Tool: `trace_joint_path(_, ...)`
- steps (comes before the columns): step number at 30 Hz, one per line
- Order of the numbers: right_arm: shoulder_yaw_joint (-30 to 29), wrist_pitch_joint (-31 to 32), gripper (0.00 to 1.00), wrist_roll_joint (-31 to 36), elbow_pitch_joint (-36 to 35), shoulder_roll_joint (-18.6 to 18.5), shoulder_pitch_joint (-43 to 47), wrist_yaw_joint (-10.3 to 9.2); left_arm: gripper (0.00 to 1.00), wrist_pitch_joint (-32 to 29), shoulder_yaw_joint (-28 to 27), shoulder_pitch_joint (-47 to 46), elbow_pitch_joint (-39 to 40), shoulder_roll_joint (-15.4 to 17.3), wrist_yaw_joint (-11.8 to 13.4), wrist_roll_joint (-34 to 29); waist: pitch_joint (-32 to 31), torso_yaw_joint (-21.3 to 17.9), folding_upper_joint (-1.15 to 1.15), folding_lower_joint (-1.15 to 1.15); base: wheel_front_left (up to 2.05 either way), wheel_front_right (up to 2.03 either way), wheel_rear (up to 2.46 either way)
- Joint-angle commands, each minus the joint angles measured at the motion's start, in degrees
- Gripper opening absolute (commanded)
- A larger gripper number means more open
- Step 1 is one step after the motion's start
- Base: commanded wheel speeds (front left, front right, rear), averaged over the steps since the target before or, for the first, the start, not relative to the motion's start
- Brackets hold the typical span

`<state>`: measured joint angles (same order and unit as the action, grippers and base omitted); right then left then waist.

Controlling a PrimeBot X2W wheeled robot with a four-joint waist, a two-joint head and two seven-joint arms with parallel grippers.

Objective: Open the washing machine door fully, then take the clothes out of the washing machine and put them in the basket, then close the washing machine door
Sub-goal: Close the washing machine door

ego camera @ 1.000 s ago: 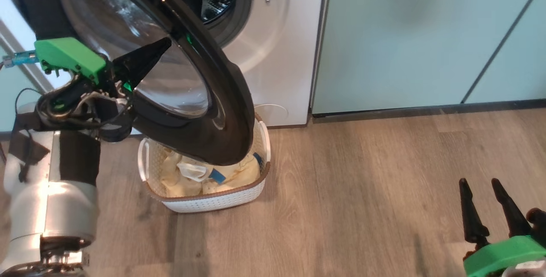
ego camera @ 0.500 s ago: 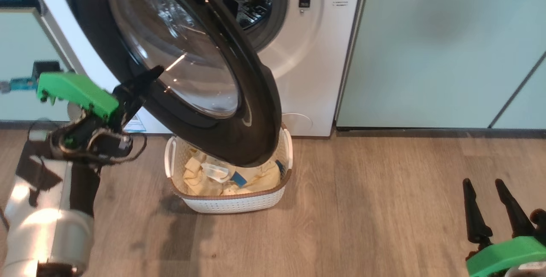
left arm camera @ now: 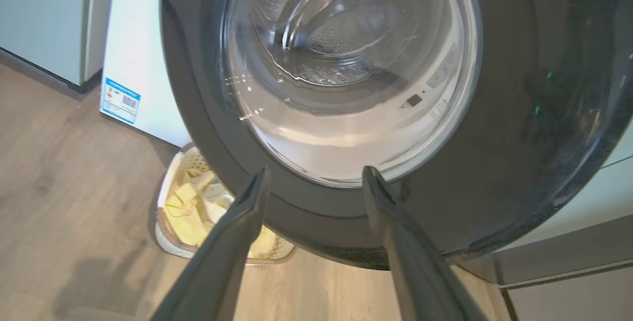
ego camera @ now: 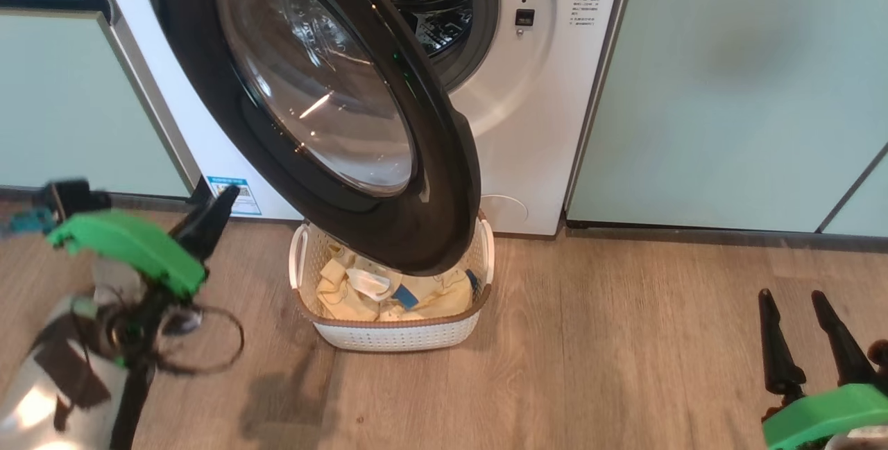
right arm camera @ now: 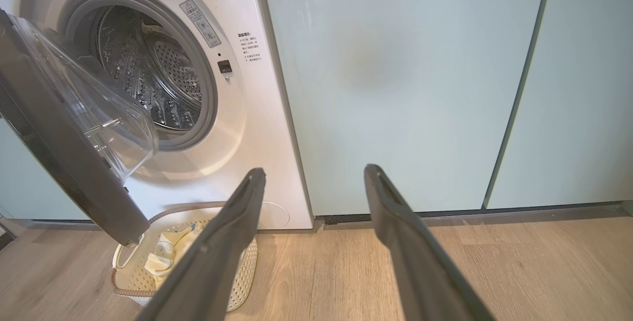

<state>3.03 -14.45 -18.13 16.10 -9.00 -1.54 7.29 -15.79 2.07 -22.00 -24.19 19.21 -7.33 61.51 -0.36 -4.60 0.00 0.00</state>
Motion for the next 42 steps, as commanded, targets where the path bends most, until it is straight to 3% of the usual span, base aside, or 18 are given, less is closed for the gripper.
trace_joint_path(1, 0.61, -0.55, 1.0, 0.09, -1.95, -1.0, -1.0, 0.2, 1.0, 3.54, -0.25, -0.89, 2.64, 4.11, -0.14, -1.5, -0.16, 0.09, 0.0, 0.0, 0.0, 0.0, 0.0)
trace_joint_path(2, 0.61, -0.55, 1.0, 0.09, -1.95, -1.0, -1.0, 0.2, 1.0, 3.54, -0.25, -0.89, 2.64, 4.11, -0.14, -1.5, -0.16, 0.09, 0.0, 0.0, 0.0, 0.0, 0.0)
trace_joint_path(7, 0.42, -0.55, 1.0, 0.05, -2.11, -0.83, -0.58, 0.2, 1.0, 15.8, 8.07, 3.05, 1.97, 8.76, -0.14, -5.68, -0.48, 0.19, 0.0, 0.0, 0.0, 0.0, 0.0)
trace_joint_path(13, 0.31, -0.55, 1.0, -0.05, -2.17, -0.72, -0.33, 0.2, 1.0, 26.69, 14.83, 4.05, -1.78, 11.42, -0.15, -8.28, -0.64, 0.14, 0.0, 0.0, 0.0, 0.0, 0.0)
trace_joint_path(19, 0.07, -0.55, 1.0, -0.04, -2.36, -0.57, -0.15, 0.2, 1.0, 30.66, 17.61, 3.87, -4.58, 11.97, -0.15, -12.21, -0.53, 0.19, 0.0, 0.0, 0.0, 0.0, 0.0)
trace_joint_path(29, -0.1, -0.55, 1.0, 0.01, -2.51, -0.26, -0.23, 0.2, 1.0, 30.78, 6.3, 8.22, 1.27, 5.46, -0.15, -21.97, -0.08, 0.23, 0.0, 0.0, 0.0, 0.0, 0.0)
trace_joint_path(42, 0.05, -0.55, 1.0, -0.07, -2.51, -0.13, -0.48, 0.2, 1.0, 30.79, -0.63, 11.9, 4.24, -1.36, -0.15, -32.93, 0.04, 0.01, 0.0, 0.0, 0.0, 0.0, 0.0)
